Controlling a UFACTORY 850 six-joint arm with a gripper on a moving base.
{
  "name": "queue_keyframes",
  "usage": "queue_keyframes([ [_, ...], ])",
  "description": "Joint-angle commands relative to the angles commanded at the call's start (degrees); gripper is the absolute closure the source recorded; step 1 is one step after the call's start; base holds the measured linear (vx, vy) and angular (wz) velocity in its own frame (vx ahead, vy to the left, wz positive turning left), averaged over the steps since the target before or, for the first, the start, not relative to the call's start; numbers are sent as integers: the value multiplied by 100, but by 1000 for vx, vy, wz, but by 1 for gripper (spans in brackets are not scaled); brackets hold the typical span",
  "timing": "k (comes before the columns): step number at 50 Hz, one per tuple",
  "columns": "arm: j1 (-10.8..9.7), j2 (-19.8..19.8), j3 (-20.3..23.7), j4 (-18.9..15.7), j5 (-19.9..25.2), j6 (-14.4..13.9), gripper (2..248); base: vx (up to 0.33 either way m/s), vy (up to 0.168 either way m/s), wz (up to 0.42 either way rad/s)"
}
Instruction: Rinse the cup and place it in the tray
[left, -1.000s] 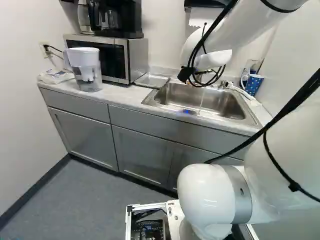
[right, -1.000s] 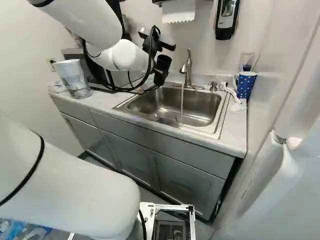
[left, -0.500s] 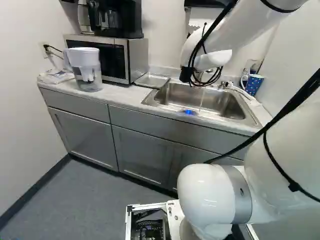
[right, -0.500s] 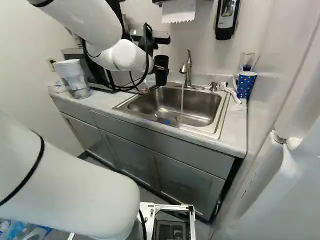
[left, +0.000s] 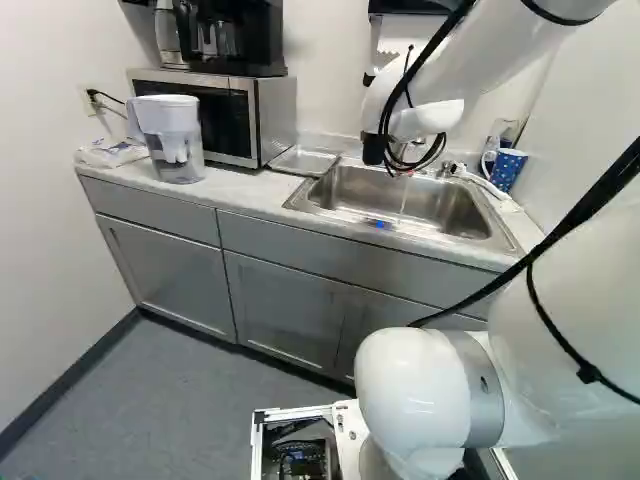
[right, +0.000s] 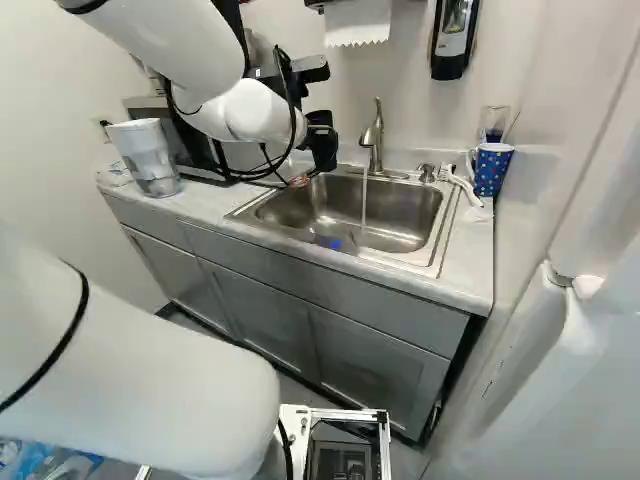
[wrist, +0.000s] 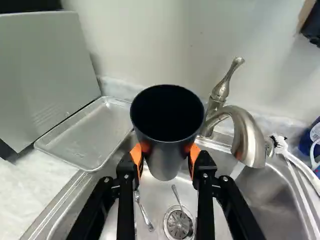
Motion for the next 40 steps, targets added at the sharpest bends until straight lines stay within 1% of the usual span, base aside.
queue_keyframes([
  [30,3,1,1,0,0,0,137,0,0,0],
  [35,34,-3,-10,0,0,0,137,0,0,0],
  [40,109,-22,-67,0,0,0,137,0,0,0],
])
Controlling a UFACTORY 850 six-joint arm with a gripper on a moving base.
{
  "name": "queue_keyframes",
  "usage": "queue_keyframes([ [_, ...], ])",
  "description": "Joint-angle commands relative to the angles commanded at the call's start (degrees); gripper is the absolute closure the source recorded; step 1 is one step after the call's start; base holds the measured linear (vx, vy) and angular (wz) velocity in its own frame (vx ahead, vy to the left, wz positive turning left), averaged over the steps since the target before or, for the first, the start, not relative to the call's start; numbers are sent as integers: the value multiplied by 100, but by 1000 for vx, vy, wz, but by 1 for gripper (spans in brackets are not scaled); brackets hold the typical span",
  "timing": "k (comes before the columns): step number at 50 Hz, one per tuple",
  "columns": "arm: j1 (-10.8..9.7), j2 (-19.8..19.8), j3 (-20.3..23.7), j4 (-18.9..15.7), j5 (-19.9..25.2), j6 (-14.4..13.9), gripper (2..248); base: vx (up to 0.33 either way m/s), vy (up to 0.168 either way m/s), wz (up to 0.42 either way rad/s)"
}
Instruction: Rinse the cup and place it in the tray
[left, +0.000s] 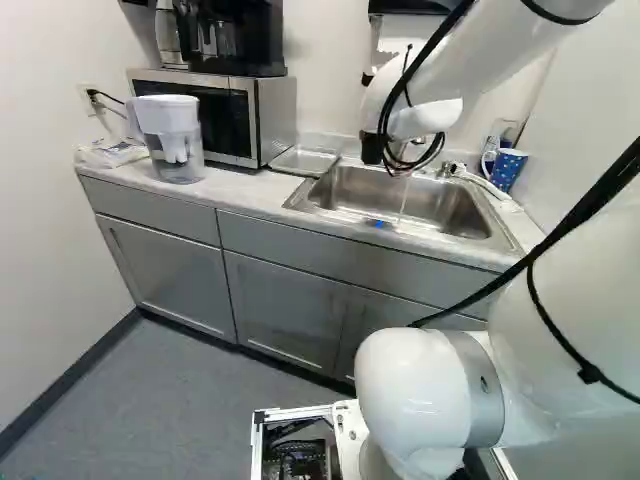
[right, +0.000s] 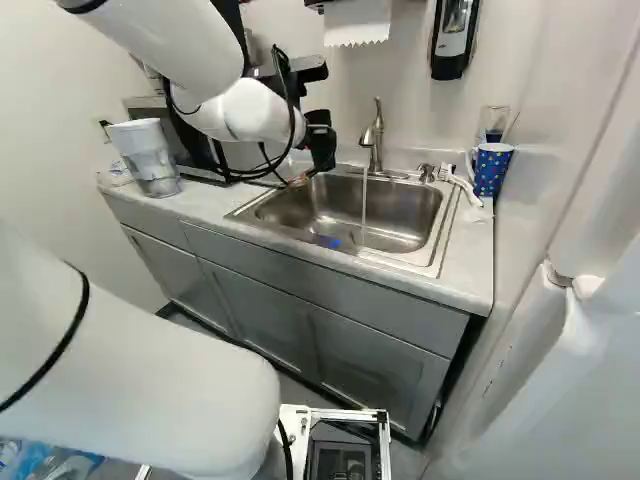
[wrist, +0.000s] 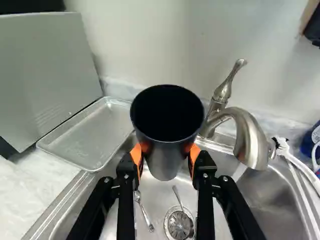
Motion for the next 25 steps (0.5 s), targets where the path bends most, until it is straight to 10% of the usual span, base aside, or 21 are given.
queue_keyframes([
  [25,475,-190,-462,0,-2,0,137,0,0,0],
])
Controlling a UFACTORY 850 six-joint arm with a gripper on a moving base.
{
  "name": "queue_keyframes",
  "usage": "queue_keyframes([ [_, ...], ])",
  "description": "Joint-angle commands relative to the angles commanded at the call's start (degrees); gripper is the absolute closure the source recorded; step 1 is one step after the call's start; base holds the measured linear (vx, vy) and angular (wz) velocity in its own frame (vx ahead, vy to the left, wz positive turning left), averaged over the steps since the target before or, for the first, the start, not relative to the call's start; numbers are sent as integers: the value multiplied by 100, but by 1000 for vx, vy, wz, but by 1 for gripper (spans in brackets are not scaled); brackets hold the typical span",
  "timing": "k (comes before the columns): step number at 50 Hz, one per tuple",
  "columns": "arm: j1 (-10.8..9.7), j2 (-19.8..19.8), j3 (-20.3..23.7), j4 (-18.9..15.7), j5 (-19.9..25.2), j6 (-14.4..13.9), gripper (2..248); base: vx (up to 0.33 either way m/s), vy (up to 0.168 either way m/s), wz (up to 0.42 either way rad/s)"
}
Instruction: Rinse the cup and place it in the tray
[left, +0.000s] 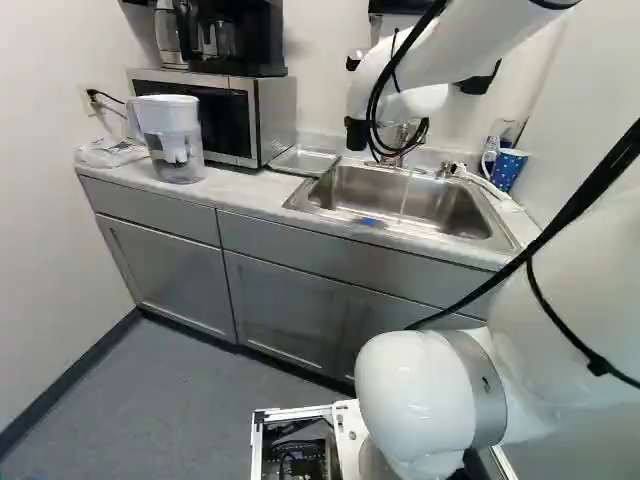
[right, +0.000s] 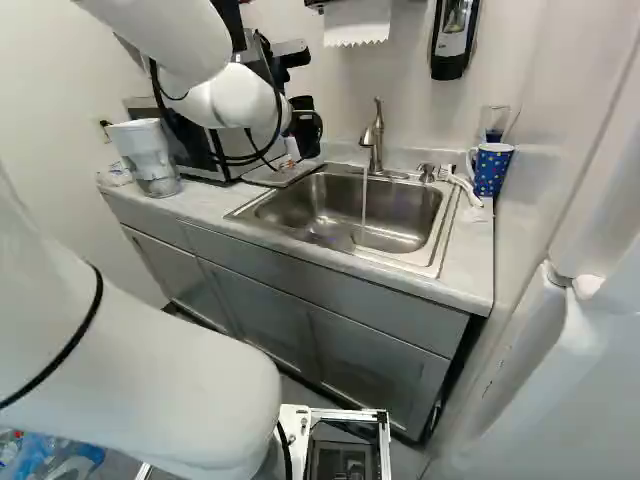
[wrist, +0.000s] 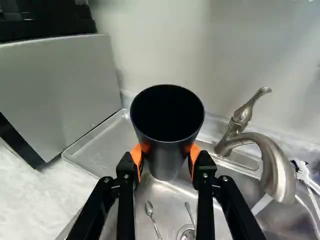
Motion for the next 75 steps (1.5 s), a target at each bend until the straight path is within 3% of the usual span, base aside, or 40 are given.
queue_keyframes([
  [34,578,-408,-779,135,-618,0,137,0,0,0],
  [59,763,-827,-1438,271,-1366,0,137,0,0,0],
  [75,774,-895,-1504,271,-1366,0,137,0,0,0],
])
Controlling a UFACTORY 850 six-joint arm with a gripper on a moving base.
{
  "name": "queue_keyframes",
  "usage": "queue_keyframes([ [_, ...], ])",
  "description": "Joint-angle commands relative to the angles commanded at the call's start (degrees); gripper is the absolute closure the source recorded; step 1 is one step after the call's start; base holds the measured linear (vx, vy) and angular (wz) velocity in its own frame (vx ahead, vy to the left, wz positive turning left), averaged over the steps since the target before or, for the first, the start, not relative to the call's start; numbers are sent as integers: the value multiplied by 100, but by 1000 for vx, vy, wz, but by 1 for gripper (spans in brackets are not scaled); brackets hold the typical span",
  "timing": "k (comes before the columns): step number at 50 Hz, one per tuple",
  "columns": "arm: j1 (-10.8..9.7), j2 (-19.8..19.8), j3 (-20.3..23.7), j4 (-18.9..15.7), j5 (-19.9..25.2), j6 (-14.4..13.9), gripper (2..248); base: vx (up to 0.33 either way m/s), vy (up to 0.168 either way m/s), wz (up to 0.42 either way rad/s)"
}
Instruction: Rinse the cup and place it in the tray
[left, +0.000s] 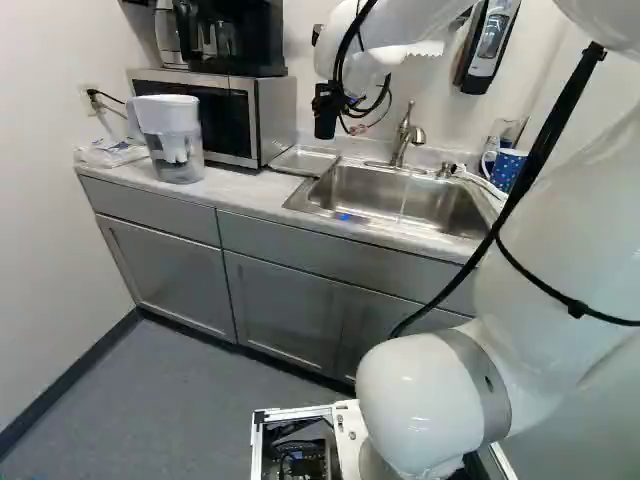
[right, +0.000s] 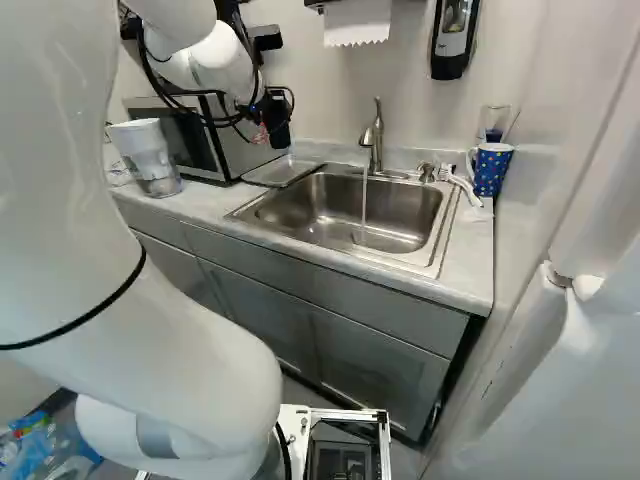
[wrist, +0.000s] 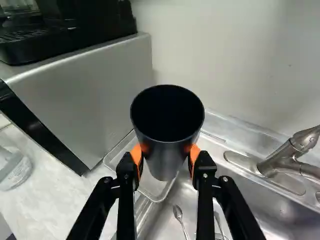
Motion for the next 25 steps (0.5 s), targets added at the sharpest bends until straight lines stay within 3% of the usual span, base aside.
queue_keyframes([
  [25,2,-109,68,0,0,0,137,0,0,0],
])
